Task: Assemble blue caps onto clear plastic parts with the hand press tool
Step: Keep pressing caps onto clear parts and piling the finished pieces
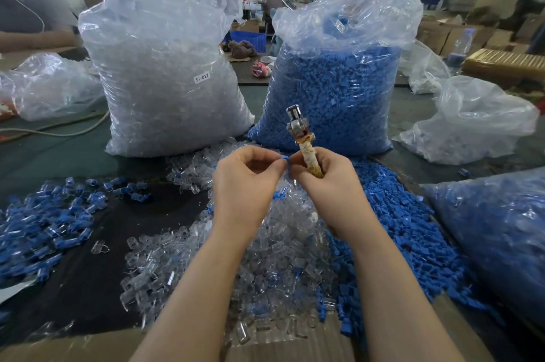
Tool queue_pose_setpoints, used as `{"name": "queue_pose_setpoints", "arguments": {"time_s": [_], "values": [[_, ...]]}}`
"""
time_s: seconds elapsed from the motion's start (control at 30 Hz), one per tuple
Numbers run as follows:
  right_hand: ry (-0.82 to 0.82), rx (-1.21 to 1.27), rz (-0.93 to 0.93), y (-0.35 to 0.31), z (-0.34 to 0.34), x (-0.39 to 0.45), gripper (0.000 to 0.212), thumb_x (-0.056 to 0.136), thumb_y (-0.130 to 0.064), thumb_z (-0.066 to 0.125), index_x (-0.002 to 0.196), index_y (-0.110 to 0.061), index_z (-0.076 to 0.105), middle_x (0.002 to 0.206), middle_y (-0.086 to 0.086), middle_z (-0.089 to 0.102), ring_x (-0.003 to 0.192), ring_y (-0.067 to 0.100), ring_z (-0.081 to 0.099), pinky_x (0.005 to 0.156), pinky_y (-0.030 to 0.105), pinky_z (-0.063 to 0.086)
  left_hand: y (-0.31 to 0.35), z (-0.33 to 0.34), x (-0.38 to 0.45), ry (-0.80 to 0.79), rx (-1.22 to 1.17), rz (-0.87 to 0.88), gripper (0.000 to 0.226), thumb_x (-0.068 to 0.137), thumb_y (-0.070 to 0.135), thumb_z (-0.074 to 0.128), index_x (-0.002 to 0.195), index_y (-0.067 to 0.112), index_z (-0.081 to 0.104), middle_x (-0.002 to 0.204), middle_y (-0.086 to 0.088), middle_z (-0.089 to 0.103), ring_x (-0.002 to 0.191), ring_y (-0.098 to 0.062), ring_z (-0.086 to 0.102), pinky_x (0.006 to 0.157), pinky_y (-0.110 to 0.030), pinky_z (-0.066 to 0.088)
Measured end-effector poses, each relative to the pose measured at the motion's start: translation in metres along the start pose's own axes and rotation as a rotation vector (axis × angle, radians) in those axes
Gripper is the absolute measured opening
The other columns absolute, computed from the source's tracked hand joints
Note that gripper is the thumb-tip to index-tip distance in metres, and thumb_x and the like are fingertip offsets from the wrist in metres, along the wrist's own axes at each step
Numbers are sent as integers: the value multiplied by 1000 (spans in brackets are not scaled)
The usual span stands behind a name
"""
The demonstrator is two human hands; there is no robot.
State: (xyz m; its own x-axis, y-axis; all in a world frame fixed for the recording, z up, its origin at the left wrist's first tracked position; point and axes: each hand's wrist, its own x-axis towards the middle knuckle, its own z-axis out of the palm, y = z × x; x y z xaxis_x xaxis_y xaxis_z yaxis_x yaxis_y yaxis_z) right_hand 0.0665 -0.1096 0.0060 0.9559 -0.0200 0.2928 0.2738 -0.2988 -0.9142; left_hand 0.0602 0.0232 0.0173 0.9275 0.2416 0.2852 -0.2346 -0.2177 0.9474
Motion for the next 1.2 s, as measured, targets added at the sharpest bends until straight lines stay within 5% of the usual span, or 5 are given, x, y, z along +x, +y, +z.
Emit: {"name": "queue_pose_setpoints", "arguments": {"time_s": [0.17, 0.43, 0.63, 0.93, 1.2], "values": [[-113, -57, 43, 3, -12, -2, 10, 87, -18, 67, 87, -28, 67, 75, -11, 68, 67, 0, 59, 61, 12, 47, -2, -2, 3, -2, -78, -23, 9, 83, 7, 76, 81, 15, 72, 74, 1, 72, 69, -8, 67, 69, -18, 56], [-270, -155, 80, 6, -22, -4, 12, 84, -11, 68, 93, -18, 65, 82, 4, 64, 75, 21, 58, 78, 49, 51, -7, -6, 8, -17, -207, -11, 11, 86, 3, 71, 83, 13, 70, 69, 5, 71, 68, -6, 66, 66, -16, 53], [-324, -182, 80, 4, -19, -4, 27, 72, -26, 63, 95, -13, 60, 76, -1, 55, 67, 14, 48, 66, 35, 40, -9, -10, 12, -57, -240, -7, 12, 85, 1, 70, 84, 13, 69, 71, 4, 71, 70, -8, 66, 67, -17, 53], [-300, -307, 54, 7, -17, -3, 19, 79, -3, 55, 81, -22, 57, 56, -13, 50, 47, 3, 39, 45, 17, 32, -9, -14, 13, -88, -231, 1, 14, 86, 0, 69, 83, 14, 69, 72, 4, 72, 70, -8, 67, 68, -17, 53], [-282, -362, 54, 6, -13, -4, 15, 80, -5, 54, 80, -20, 57, 57, -8, 52, 48, 4, 41, 51, 28, 37, -9, -17, 13, -111, -231, -53, 11, 87, 3, 69, 84, 13, 70, 70, 4, 72, 69, -8, 68, 67, -17, 54]]}}
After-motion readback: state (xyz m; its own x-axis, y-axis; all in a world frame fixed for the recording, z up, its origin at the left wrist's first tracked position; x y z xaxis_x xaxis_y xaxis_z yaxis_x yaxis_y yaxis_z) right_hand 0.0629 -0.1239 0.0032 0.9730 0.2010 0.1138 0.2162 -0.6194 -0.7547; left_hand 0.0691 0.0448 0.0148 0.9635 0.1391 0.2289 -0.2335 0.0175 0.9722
